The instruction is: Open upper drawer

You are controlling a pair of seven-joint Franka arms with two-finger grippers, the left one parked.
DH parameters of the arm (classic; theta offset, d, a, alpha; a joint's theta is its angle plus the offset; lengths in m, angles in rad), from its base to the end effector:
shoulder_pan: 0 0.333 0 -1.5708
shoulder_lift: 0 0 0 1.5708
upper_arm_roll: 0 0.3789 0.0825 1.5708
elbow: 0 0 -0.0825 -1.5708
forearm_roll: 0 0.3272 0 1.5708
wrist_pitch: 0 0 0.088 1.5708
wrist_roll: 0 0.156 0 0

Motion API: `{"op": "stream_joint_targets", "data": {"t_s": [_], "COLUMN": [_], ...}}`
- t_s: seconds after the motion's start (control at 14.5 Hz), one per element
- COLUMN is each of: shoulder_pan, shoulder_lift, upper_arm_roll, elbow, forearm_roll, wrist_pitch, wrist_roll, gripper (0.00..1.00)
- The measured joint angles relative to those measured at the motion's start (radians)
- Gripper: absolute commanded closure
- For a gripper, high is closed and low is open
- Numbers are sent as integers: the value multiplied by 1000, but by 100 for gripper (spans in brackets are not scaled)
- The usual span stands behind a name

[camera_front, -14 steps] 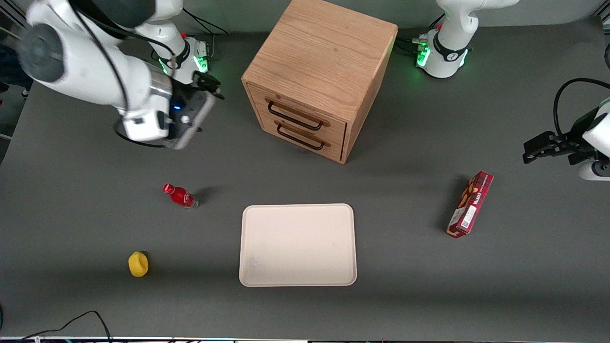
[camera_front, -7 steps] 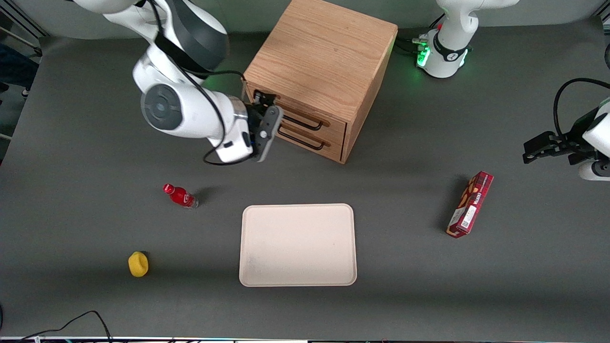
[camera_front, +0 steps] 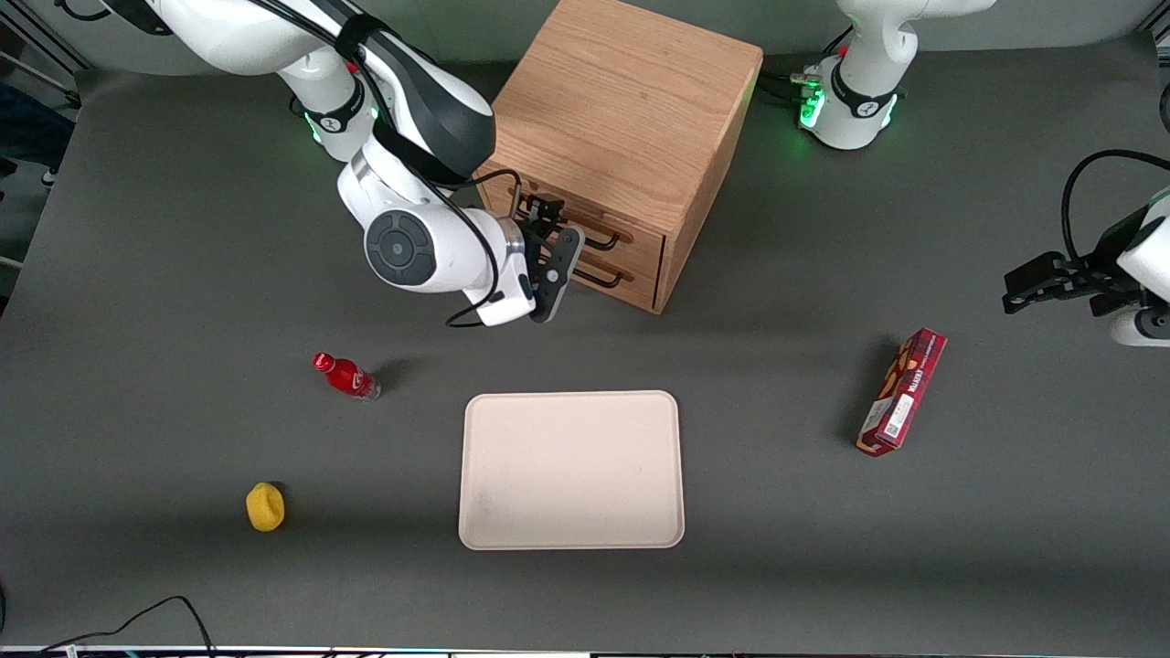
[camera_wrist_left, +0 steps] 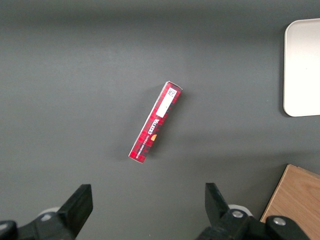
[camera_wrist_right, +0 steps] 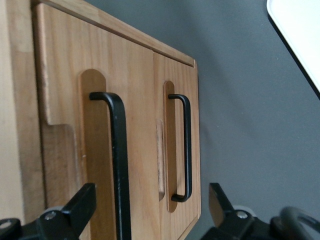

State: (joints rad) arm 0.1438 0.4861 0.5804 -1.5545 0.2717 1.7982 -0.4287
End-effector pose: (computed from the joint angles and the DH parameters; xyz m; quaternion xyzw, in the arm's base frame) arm 0.4836 0.3944 0.4364 -0.8367 -0.4761 0.1199 0.2426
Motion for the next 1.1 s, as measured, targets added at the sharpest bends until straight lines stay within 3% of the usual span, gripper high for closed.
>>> {"op": "stream_joint_targets", "data": {"t_s": [0.62,0.9,1.1], "shoulder_pan": [13,4,-11], "shoulder_lift": [24,71,128], "upper_arm_roll": [8,-9,-27], "elbow": [-54,22,91], "forearm_roll": [-44,-123,-144], "wrist_pitch": [79,89,88], "wrist_roll": [0,0,-7], "gripper": [0,0,0]}}
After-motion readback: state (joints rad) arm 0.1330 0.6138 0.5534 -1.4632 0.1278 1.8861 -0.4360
